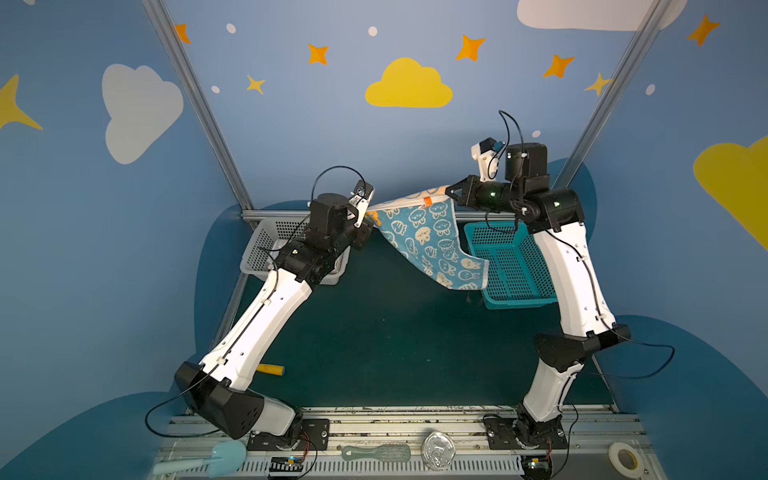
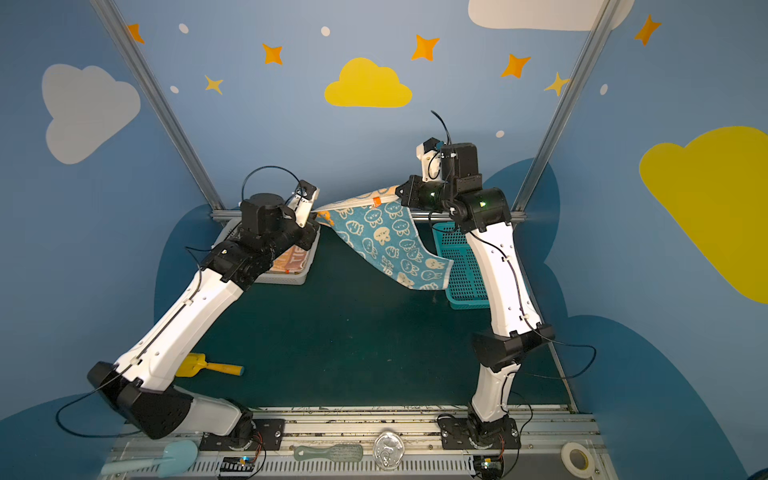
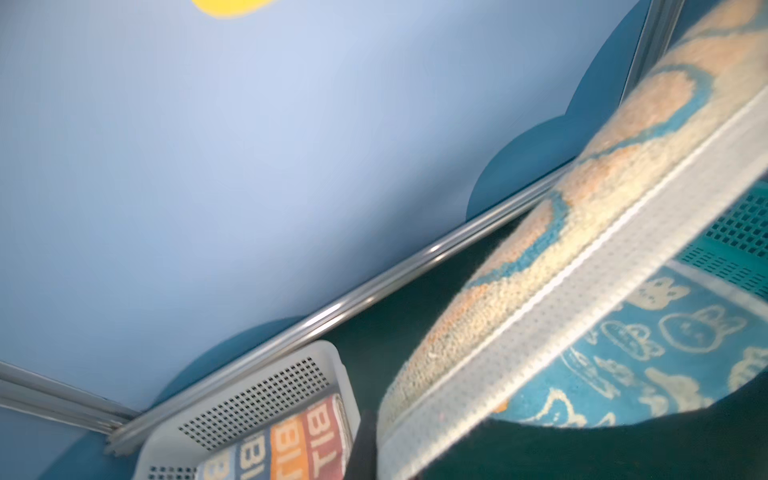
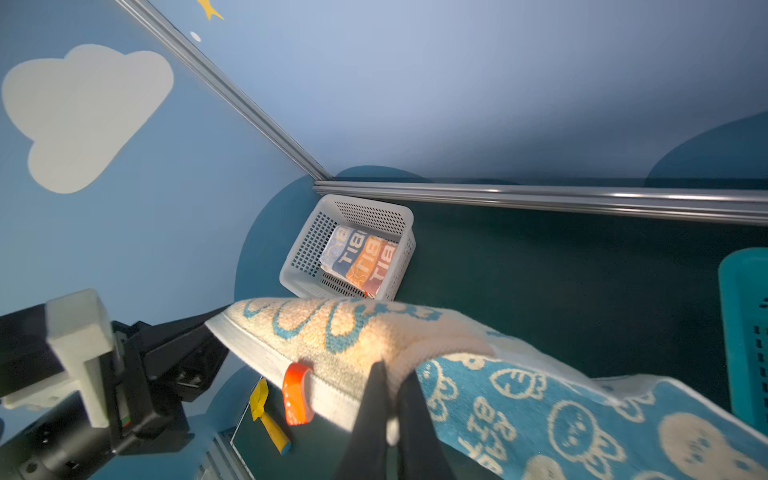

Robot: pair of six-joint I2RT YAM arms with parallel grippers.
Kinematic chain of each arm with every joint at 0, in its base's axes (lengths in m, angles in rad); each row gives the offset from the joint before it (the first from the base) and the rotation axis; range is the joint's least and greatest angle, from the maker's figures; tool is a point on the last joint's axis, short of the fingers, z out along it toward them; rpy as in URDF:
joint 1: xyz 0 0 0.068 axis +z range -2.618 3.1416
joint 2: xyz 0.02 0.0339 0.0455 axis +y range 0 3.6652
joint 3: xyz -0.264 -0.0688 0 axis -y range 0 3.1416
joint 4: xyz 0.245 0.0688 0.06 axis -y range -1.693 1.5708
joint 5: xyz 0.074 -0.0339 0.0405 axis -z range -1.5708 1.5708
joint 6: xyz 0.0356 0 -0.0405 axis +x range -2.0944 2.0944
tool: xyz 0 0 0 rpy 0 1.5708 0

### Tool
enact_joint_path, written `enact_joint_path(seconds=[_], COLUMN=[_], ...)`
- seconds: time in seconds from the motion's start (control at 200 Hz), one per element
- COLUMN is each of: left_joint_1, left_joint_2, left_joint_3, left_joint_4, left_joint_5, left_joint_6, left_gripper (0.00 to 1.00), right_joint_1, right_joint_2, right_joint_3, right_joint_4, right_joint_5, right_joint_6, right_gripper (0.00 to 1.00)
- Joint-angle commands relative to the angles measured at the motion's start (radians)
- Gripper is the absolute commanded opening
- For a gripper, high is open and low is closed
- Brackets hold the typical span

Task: Fold and stack the towels
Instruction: 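Lift the rabbit-print towel by its edge with both grippers, letting it hang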

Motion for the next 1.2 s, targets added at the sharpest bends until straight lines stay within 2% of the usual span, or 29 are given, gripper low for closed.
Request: enact_joint_path(seconds=[0.0,0.24,0.506,0.661,0.791,0.956,1.091,1.191], left_joint_1=[0.03,0.018,-0.033,-0.041,-0.041,-0.016,0.089,0.127], left_joint_2=[-0.084,-0.261,-0.459,-0.497,-0.443,-0.259,-0.069,0.079], left_joint_3=[0.037,0.03,0.02,0.039,0.053,0.061,0.087,0.095], left_joint_4=[-0.055,-0.125,-0.286,-0.36,-0.336,-0.244,-0.171,-0.104], left_joint_5=[-0.112,-0.071,-0.086,-0.048,-0.065,-0.111,-0.028,0.013], left_joint_6=[0.089,0.067,-0.007,-0.074,-0.064,0.056,0.065,0.066], left_gripper=[0.03,0.03,0.03,0.03,0.03,0.03,0.03,0.03], right_joint_1=[-0.032,-0.032,-0.03,-0.03,-0.032,-0.052,-0.077,-0.103], right_joint_2=[-0.073,-0.281,-0.494,-0.553,-0.52,-0.373,-0.204,-0.072], right_joint_3=[0.01,-0.16,-0.362,-0.444,-0.454,-0.408,-0.35,-0.333], right_joint_4=[-0.077,-0.048,-0.049,-0.06,-0.059,-0.06,-0.06,-0.029], right_joint_5=[0.098,0.112,0.084,0.044,0.063,0.071,0.055,0.029], right_joint_6=[-0.041,-0.063,-0.107,-0.113,-0.109,-0.097,-0.085,-0.072], right_gripper=[0.0,0.0,0.0,0.0,0.0,0.0,0.0,0.0])
